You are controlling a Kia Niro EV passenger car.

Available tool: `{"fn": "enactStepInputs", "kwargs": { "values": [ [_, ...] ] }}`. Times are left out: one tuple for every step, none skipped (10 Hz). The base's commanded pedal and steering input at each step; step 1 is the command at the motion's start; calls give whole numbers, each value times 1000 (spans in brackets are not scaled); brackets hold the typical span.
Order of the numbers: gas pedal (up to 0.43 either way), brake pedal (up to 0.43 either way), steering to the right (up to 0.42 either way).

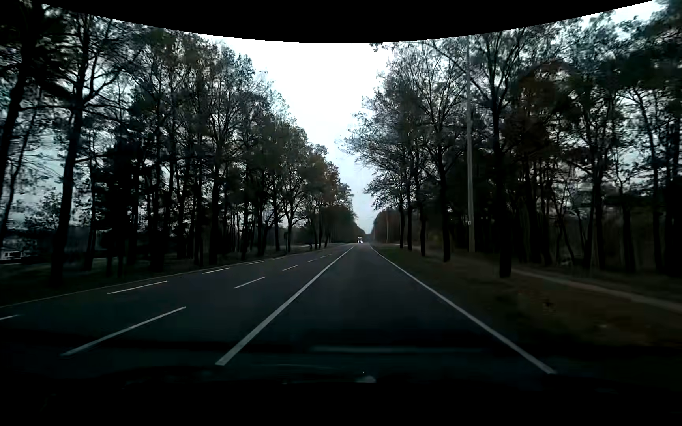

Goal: Follow the waypoints while adhering to traffic rules and regulations

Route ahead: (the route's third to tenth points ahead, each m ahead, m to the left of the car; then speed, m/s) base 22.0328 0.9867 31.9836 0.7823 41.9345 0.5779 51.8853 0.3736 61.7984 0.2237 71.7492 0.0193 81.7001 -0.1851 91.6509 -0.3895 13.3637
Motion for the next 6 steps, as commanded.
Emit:
{"fn": "enactStepInputs", "kwargs": {
  "values": [
    [228, 0, 1],
    [228, 0, 1],
    [228, 0, 1],
    [228, 0, 1],
    [228, 0, 1],
    [228, 0, 1]
  ]
}}
